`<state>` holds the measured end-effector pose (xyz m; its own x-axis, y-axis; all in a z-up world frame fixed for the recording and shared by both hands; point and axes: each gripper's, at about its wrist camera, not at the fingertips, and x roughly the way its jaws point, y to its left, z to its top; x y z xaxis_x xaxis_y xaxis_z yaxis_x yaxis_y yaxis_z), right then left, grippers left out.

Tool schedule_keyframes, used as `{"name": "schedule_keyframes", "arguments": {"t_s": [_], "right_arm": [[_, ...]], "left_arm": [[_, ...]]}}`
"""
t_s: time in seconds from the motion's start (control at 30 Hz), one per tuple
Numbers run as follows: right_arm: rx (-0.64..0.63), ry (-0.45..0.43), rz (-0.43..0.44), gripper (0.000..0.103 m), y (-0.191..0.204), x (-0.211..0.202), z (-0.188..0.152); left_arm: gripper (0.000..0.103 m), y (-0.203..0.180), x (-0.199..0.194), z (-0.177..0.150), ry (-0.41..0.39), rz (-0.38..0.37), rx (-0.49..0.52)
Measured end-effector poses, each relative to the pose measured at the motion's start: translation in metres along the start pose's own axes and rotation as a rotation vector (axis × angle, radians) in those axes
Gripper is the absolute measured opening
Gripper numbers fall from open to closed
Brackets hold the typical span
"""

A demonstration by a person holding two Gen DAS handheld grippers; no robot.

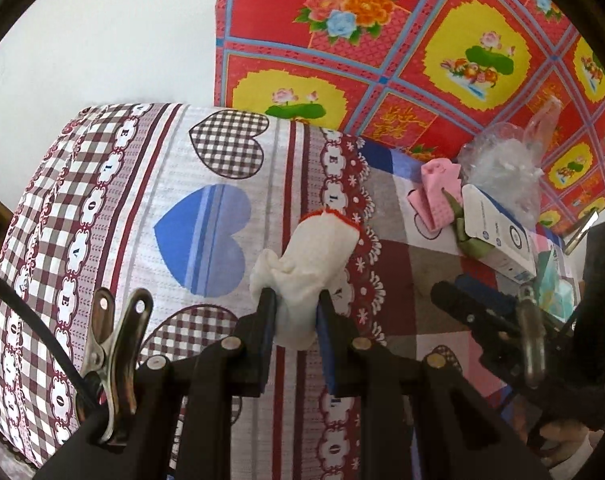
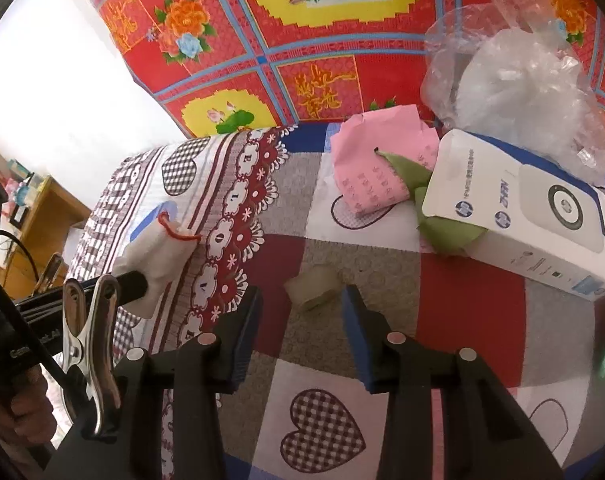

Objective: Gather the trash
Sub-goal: 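Lower the right gripper onto the small beige piece and close it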

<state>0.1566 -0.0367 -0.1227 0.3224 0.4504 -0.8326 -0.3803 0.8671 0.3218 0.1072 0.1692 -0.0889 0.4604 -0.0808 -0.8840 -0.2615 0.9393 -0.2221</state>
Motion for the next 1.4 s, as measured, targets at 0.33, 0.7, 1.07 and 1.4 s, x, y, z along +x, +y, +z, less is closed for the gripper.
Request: {"name": "schedule_keyframes", "arguments": {"t_s": [0.33, 0.7, 1.07, 1.4], "right_arm": [[0.062, -0.03, -0.014, 0.042, -0.003, 0.008, -0.007], [0.132, -0.054, -0.083, 0.042, 0.003, 0.008, -0.007], [0.134, -0.065, -0.156, 0.042, 0.013, 0.01, -0.009], [0.14, -0.061, -0.196, 0.018, 0.008, 0.012, -0.007]], "left_arm": [[0.021, 0.006, 0.002, -0.001, 0.008, -0.024, 0.008], [0.021, 0.01, -0.005, -0.003, -0.004, -0.043, 0.016], [0.021, 0.026, -0.018, -0.007, -0.019, -0.052, 0.016], [0.021, 0.032, -0.028, -0.011, -0.032, -0.075, 0.037]]}}
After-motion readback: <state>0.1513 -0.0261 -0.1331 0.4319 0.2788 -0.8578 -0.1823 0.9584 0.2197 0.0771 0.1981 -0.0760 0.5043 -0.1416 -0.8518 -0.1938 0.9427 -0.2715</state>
